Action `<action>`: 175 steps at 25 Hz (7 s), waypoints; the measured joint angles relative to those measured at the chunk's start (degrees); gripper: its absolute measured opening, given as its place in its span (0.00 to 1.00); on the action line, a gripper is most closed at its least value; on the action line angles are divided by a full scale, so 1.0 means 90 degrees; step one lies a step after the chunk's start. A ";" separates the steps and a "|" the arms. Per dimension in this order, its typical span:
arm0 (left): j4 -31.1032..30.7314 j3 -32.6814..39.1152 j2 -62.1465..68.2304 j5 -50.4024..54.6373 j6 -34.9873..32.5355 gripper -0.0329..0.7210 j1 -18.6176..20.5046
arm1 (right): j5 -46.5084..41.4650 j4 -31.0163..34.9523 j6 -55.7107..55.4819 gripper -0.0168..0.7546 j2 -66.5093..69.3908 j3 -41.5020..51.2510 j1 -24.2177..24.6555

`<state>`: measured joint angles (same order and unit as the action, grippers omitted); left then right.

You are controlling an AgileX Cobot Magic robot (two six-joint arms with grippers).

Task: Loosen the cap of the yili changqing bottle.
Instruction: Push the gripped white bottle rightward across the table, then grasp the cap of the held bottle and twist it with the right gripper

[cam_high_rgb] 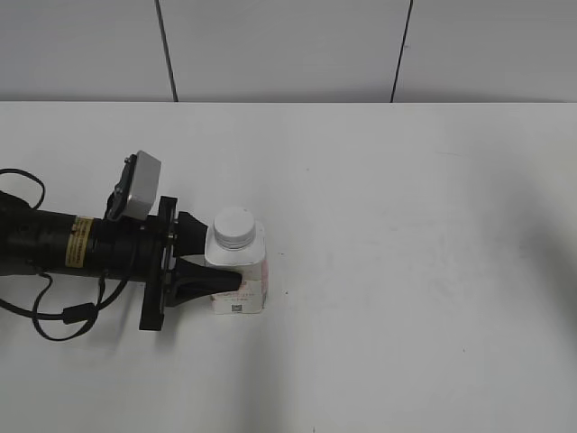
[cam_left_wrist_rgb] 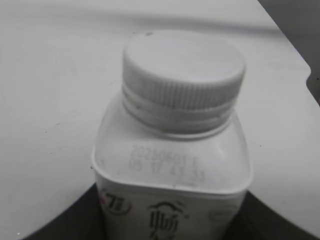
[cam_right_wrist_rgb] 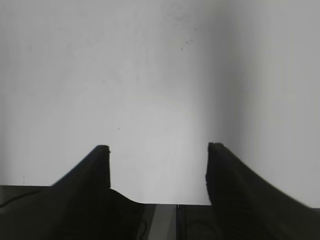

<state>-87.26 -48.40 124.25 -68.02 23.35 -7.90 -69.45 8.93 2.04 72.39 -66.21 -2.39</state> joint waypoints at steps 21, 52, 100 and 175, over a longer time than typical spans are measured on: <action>-0.0012 0.0000 0.0000 -0.0005 0.0000 0.49 0.0000 | -0.0029 0.0109 -0.0381 0.64 0.1737 -0.1068 -0.2831; -0.0027 0.0000 0.0000 -0.0008 0.0000 0.49 0.0000 | -0.0041 -0.0008 -0.0710 0.64 0.4864 -0.4212 -0.5039; -0.0033 0.0000 0.0000 -0.0007 -0.0003 0.48 0.0000 | -0.0052 -0.0414 -0.0956 0.69 0.5755 -0.4436 -0.5039; -0.0066 0.0000 0.0000 -0.0007 -0.0005 0.47 0.0000 | -0.0096 -0.0682 0.6588 0.53 0.5643 -0.5051 -0.5046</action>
<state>-87.86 -48.40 124.25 -68.08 23.30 -7.90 -70.31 2.79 61.33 123.17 -111.67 -47.81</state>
